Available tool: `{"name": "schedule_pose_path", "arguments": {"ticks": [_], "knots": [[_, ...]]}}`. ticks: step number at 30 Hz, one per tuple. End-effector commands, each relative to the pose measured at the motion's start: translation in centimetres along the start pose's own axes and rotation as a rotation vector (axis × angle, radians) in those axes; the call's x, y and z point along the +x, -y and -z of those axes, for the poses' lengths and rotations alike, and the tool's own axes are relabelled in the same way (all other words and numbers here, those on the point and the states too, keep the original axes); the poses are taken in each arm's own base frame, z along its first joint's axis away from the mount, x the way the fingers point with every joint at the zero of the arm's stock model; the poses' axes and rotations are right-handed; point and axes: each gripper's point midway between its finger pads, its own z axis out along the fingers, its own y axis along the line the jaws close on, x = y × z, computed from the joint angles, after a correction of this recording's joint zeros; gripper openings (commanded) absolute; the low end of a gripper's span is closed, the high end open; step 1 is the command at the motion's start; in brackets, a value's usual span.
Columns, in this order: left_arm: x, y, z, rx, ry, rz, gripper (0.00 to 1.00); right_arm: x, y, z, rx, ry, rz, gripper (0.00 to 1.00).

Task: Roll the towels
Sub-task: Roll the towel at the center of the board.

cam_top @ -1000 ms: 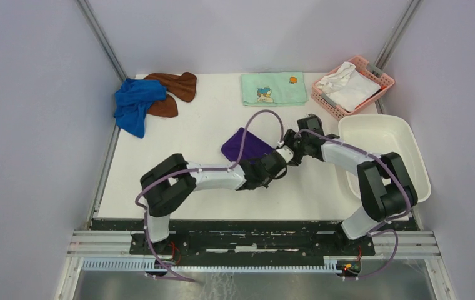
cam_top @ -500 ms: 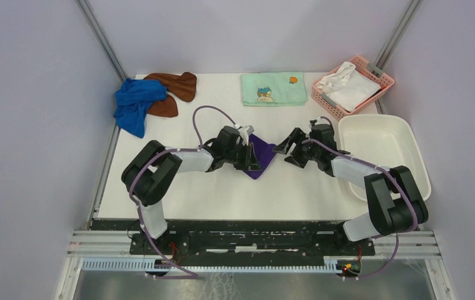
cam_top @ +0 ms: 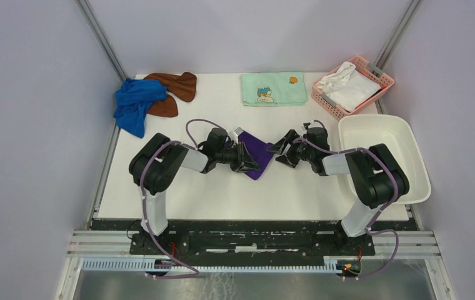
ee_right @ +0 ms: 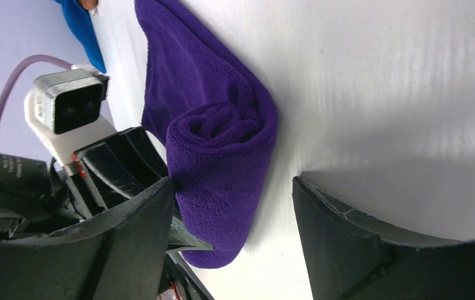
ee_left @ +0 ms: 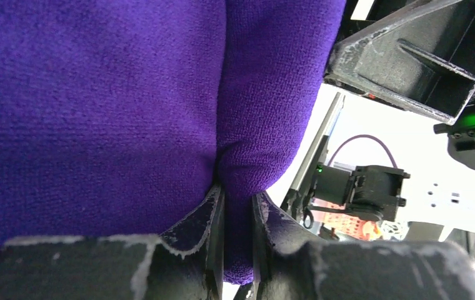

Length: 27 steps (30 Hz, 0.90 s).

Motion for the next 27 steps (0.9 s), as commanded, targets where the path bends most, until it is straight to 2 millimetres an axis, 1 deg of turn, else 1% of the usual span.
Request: {"name": "schedule_pose_path", "arguments": {"ticks": [1, 6, 10, 14, 16, 18, 20, 23, 25, 27], "knots": [[0.6, -0.9, -0.3, 0.004, -0.044, 0.123, 0.03, -0.4, -0.9, -1.2, -0.073, 0.004, -0.003, 0.76], [0.5, -1.9, -0.5, -0.025, -0.051, 0.159, 0.03, 0.4, 0.6, -2.2, -0.028, -0.024, -0.007, 0.70], [0.1, -2.0, -0.6, -0.047, -0.058, 0.155, 0.03, 1.3, 2.0, -3.0, 0.022, -0.045, -0.012, 0.64], [-0.1, -2.4, -0.7, -0.079, -0.059, 0.149, 0.07, 1.8, 4.1, -3.4, 0.102, -0.052, -0.044, 0.55], [-0.3, -2.6, -0.5, -0.101, -0.049, 0.142, 0.12, 1.8, 5.0, -3.2, 0.160, -0.050, -0.060, 0.47], [-0.5, -2.4, -0.1, -0.118, -0.034, 0.122, 0.18, 2.3, 6.3, -2.6, 0.250, -0.066, -0.074, 0.39], [-0.7, -2.2, 0.4, -0.140, -0.014, 0.102, 0.28, 2.2, 6.8, -1.9, 0.320, -0.062, -0.065, 0.36], [-0.7, -2.1, 1.6, -0.210, 0.013, 0.057, 0.42, 1.6, 6.6, -0.7, 0.415, -0.044, -0.023, 0.32], [-0.9, -1.7, 2.4, -0.264, 0.048, 0.004, 0.49, 1.4, 6.3, -0.1, 0.465, -0.040, -0.003, 0.31], [-1.1, -1.0, 3.4, -0.319, 0.091, -0.060, 0.54, 1.4, 6.0, 0.4, 0.504, -0.034, 0.012, 0.31]]}}
